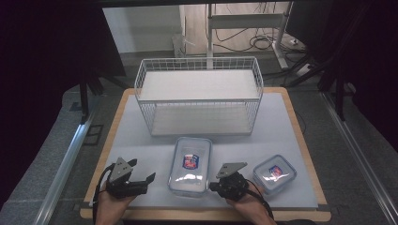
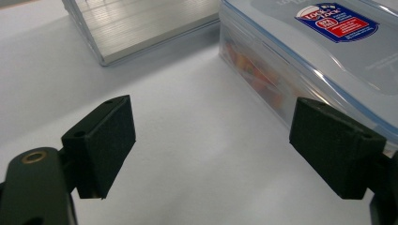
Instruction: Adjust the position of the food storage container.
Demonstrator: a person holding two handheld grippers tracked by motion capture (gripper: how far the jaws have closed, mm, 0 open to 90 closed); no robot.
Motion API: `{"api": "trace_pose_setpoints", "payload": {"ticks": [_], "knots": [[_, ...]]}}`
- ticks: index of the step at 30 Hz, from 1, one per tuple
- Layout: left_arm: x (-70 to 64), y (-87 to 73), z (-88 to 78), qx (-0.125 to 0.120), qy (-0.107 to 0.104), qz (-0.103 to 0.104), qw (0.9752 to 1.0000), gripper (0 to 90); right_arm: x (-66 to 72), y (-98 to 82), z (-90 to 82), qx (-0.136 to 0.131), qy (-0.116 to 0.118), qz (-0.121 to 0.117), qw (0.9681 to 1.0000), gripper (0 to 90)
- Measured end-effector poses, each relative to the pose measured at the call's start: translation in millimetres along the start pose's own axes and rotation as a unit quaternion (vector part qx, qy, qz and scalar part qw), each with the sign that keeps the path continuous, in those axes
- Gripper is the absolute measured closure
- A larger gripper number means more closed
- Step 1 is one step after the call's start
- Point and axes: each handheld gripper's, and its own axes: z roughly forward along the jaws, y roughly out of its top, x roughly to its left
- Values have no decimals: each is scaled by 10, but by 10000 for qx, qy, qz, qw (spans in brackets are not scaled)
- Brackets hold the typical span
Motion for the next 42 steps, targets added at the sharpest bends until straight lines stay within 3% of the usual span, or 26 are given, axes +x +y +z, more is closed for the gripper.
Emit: {"api": "trace_pose_setpoints", "payload": {"ticks": [2,5,8,9,11,14,15,17,18,19,20,22,23,25,29,32,33,34,35,38,40,41,42], "knots": [[10,1,2,7,22,-26,10000,151,16,13,46,-29,196,57,9998,896],[33,-6,3,54,65,-65,9999,154,58,42,94,-26,249,-29,9997,895],[63,-15,-3,97,76,-139,9998,168,143,113,204,-31,467,-94,9989,895],[72,-18,-8,100,71,-176,9998,192,220,175,308,-5,582,-214,9981,895],[92,-24,-26,119,57,-251,9996,205,258,205,359,16,625,-305,9976,895],[116,-41,-75,135,48,-345,9993,332,306,256,417,91,604,-437,9972,895],[123,-54,-108,141,28,-420,9990,332,290,253,405,76,563,-449,9974,895],[111,-100,-176,130,-58,-512,9986,432,179,232,318,40,328,-331,9989,895],[84,-134,-213,146,-179,-554,9982,566,11,218,223,-87,72,-118,9999,895],[84,-134,-213,146,-179,-554,9982,606,11,218,223,-87,72,-118,9999,895],[62,-151,-227,187,-242,-601,9977,670,-164,218,143,-224,-148,120,9996,895],[-23,-195,-244,232,-504,-690,9961,756,-314,224,94,-318,-372,282,9984,895],[-23,-195,-244,232,-504,-690,9961,795,-314,224,94,-318,-372,282,9984,895],[-126,-208,-212,373,-677,-641,9949,845,-501,262,62,-481,-660,500,9954,895],[-232,-193,-146,562,-801,-527,9938,877,-631,362,56,-597,-835,616,9928,895],[-284,-184,-138,689,-643,-462,9945,898,-780,548,93,-648,-1138,542,9899,896],[-281,-192,-142,694,-696,-523,9938,898,-780,548,93,-648,-1138,542,9899,896],[-283,-218,-132,754,-839,-669,9914,898,-870,619,131,-610,-1172,608,9894,896],[-299,-231,-113,817,-848,-660,9908,898,-902,645,154,-589,-1153,615,9897,895],[-319,-222,-76,861,-813,-606,9911,897,-972,713,237,-525,-1087,621,9907,895],[-321,-195,-36,890,-707,-558,9920,897,-1044,785,345,-490,-853,591,9934,896],[-321,-195,-36,890,-707,-558,9920,897,-1044,785,345,-490,-853,591,9934,896],[-318,-194,-20,903,-665,-534,9923,898,-1065,822,401,-444,-627,544,9956,896]]}}
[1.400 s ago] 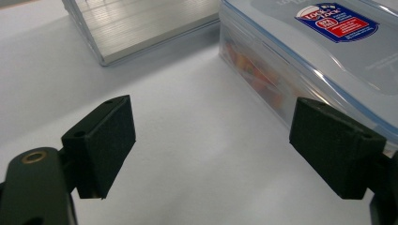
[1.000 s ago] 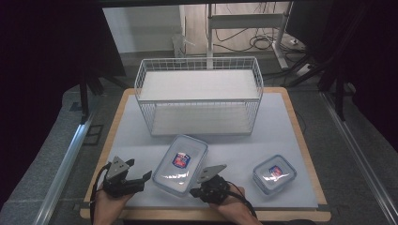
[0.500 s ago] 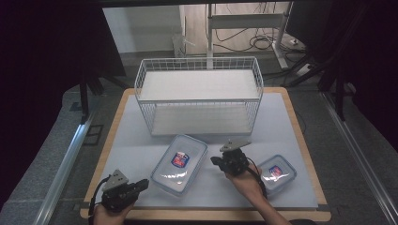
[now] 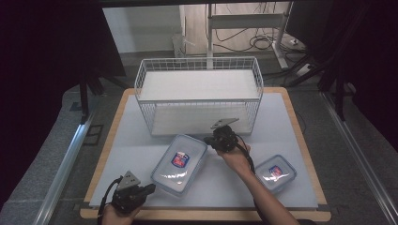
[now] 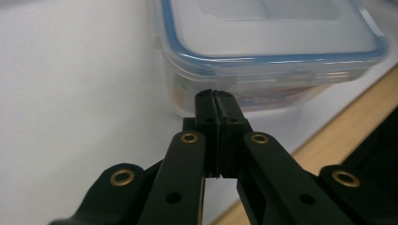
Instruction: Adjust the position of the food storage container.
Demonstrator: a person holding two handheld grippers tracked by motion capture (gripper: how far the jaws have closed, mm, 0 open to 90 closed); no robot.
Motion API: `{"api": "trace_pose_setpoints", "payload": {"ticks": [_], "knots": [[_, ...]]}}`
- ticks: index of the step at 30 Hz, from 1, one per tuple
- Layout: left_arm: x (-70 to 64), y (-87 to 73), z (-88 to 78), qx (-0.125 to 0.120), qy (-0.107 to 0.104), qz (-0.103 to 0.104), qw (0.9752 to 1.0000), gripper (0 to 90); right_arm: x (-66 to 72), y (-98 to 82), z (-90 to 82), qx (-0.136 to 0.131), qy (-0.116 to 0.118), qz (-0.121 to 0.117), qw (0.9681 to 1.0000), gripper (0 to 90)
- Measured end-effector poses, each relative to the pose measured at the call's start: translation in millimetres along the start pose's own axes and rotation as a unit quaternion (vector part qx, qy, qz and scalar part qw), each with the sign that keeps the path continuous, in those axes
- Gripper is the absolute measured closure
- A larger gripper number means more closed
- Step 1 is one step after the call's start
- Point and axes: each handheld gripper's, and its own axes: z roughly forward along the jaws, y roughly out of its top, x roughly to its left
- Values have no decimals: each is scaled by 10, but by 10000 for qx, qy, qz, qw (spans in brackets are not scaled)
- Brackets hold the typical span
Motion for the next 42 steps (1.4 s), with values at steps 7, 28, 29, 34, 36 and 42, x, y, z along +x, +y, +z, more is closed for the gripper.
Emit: {"api": "trace_pose_setpoints", "payload": {"ticks": [7,28,29,34,36,42], "knots": [[53,25,55,92,20,-33,10000,898,-16,-21,-34,93,98,134,9998,898],[408,368,380,172,165,-240,9994,899,215,-477,-594,472,-86,29,9988,898],[416,395,409,183,171,-238,9994,899,215,-477,-594,472,-86,29,9988,898],[432,518,555,210,73,-245,9995,899,262,-574,-713,586,-170,30,9981,898],[419,565,615,228,41,-197,9995,899,277,-624,-761,645,-206,24,9977,898],[301,687,765,316,-58,38,9995,899,347,-750,-877,817,-478,-141,9954,897]]}}
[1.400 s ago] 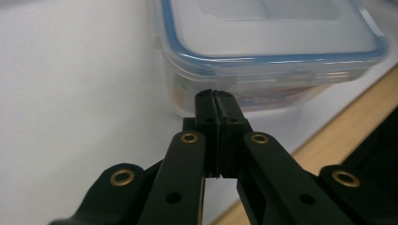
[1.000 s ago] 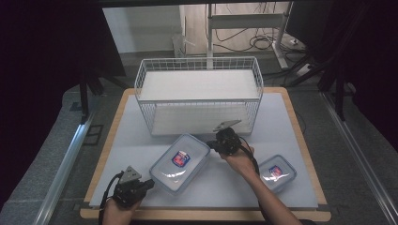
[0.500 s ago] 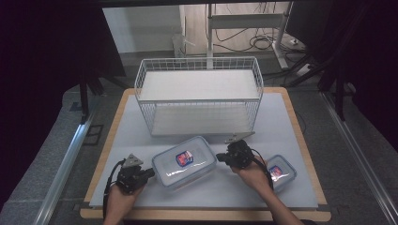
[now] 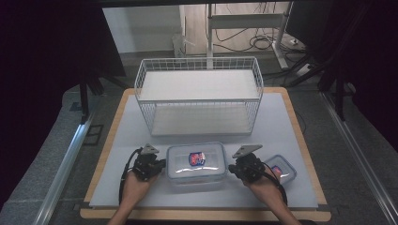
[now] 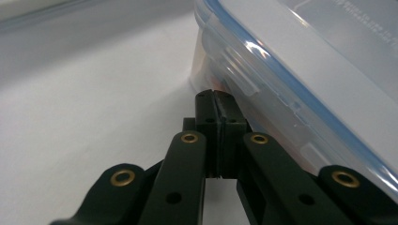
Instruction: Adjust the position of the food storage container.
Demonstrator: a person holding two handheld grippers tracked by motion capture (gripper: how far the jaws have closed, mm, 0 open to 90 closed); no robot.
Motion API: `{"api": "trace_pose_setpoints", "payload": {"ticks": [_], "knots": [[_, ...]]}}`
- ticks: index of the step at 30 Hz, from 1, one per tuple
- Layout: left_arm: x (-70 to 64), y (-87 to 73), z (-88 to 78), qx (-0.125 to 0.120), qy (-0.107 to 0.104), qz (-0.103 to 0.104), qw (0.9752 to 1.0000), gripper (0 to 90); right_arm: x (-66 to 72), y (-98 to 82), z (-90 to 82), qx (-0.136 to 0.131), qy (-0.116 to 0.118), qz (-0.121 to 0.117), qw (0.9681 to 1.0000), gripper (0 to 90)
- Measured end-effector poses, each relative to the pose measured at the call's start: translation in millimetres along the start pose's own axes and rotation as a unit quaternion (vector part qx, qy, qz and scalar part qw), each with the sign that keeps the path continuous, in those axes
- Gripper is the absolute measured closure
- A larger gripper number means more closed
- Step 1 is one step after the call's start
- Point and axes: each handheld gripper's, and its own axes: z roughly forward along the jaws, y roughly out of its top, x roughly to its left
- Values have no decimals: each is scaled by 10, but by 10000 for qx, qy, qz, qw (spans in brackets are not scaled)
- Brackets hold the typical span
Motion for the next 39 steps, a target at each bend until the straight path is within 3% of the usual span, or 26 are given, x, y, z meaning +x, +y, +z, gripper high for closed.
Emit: {"api": "trace_pose_setpoints", "payload": {"ticks": [1,4,8,12,14,18,21,26,28,29,30,34,37,39], "knots": [[-17,9,17,-9,-47,11,10000,899,-6,-43,-44,19,-85,-22,10000,897],[-77,41,52,11,-105,93,9999,898,-32,-113,-91,-31,-20,134,9999,897],[-103,44,41,9,-26,169,9999,879,-52,-165,-170,-124,-4,203,9997,896],[-32,32,-135,-330,-212,-48,9992,845,-13,-305,-373,-227,-125,213,9994,891],[-26,8,-219,-443,-184,-49,9988,832,36,-493,-497,-150,-285,249,9992,890],[-50,-103,-314,-395,-148,57,9991,820,35,-670,-596,-143,-323,368,9987,888],[-74,-200,-360,-275,-92,161,9995,812,-4,-784,-677,-276,-177,522,9981,895],[-63,-260,-419,-279,-136,122,9994,811,-106,-771,-664,-317,-159,519,9980,896],[-65,-253,-408,-289,-177,126,9993,812,-245,-755,-651,-381,-299,582,9971,896],[-65,-253,-408,-289,-177,126,9993,811,-245,-755,-651,-381,-299,582,9971,896],[-72,-252,-391,-279,-210,114,9993,812,-359,-752,-649,-430,-406,669,9960,897],[-76,-247,-374,-261,-240,118,9993,813,-507,-726,-633,-478,-597,828,9936,896],[-77,-242,-369,-258,-246,125,9993,813,-480,-693,-611,-463,-719,799,9931,896],[-90,-236,-356,-243,-231,164,9993,813,-401,-632,-579,-531,-635,647,9945,895]]}}
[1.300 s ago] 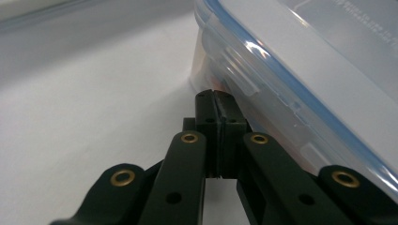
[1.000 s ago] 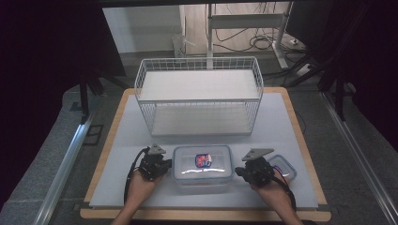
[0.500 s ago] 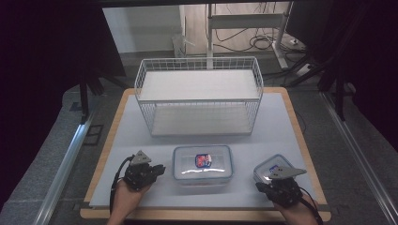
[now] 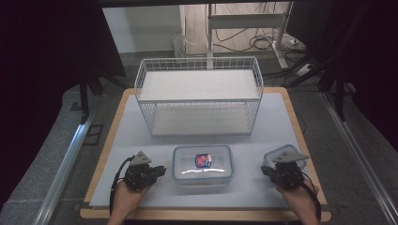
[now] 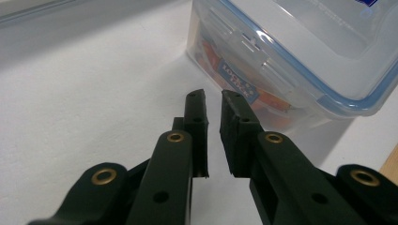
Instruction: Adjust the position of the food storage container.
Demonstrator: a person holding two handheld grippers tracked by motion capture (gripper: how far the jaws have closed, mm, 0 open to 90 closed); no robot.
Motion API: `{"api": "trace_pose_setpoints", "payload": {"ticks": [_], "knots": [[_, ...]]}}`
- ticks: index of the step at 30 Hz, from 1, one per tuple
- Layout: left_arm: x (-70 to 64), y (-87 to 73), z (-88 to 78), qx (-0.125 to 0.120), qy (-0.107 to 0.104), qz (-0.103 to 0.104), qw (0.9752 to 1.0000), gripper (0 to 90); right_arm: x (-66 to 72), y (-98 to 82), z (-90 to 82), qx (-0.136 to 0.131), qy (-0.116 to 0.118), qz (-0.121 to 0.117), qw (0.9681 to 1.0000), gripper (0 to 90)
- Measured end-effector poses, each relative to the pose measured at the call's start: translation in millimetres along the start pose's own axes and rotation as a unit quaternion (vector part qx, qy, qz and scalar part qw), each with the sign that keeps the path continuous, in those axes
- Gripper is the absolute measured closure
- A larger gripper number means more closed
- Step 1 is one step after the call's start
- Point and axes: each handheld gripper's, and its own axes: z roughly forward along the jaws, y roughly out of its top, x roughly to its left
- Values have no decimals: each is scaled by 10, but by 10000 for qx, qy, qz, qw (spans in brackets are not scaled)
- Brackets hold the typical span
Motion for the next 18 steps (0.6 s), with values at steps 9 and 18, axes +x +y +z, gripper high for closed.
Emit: {"api": "trace_pose_setpoints", "payload": {"ticks": [9,18], "knots": [[-36,-13,-76,-24,391,333,9987,647,225,197,195,-236,530,-287,9979,849],[-20,-113,-169,-129,472,442,9978,129,181,112,77,-592,317,-213,9975,405]]}}
